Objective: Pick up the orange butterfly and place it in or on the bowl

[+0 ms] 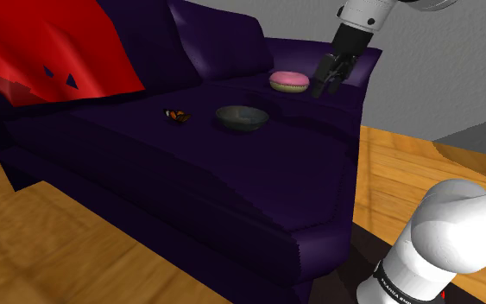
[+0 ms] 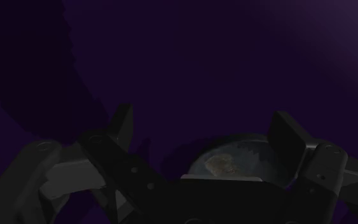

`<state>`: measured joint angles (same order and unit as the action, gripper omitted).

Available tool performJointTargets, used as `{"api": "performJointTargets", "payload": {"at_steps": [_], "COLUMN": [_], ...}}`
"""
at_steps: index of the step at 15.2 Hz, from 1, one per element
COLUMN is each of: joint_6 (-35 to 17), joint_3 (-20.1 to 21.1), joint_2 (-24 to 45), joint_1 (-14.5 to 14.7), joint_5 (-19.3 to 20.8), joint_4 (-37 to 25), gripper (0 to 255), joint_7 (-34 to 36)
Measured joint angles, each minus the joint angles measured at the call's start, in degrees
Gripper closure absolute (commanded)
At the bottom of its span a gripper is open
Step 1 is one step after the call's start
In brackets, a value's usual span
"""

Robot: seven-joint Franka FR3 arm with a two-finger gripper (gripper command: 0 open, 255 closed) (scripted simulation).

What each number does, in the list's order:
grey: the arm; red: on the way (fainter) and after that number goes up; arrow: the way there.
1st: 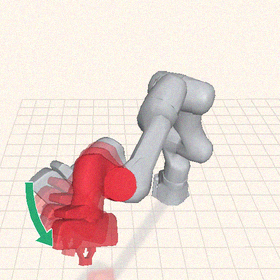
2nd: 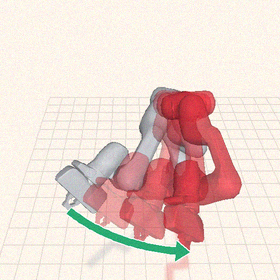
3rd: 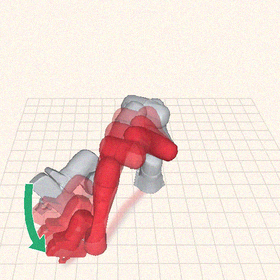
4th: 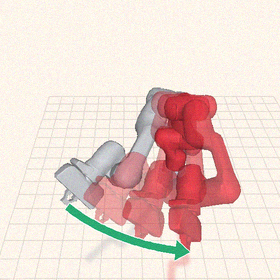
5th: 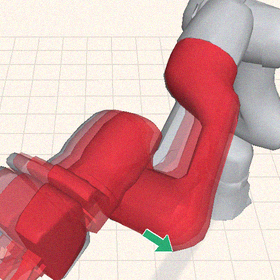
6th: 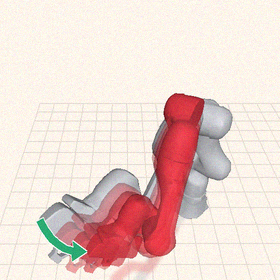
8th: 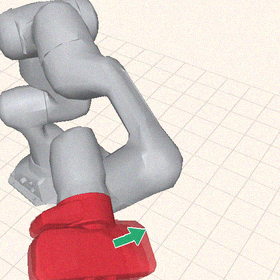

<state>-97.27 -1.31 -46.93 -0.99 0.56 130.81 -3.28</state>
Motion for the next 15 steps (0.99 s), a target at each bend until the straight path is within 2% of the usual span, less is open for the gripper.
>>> {"api": "performJointTargets", "payload": {"at_steps": [2, 8, 15], "joint_6": [-0.47, -5.74, -9.75], "joint_3": [0.44, 4.35, 8.95], "joint_2": [0.59, 10.73, 24.3], "joint_1": [0.18, 1.68, 2.94], "joint_5": [-0.19, -1.33, -1.01], "joint_4": [-0.08, -4.35, -13.26], "gripper": [0, 0, 0], "joint_7": [0.36, 3.28, 6.97]}}
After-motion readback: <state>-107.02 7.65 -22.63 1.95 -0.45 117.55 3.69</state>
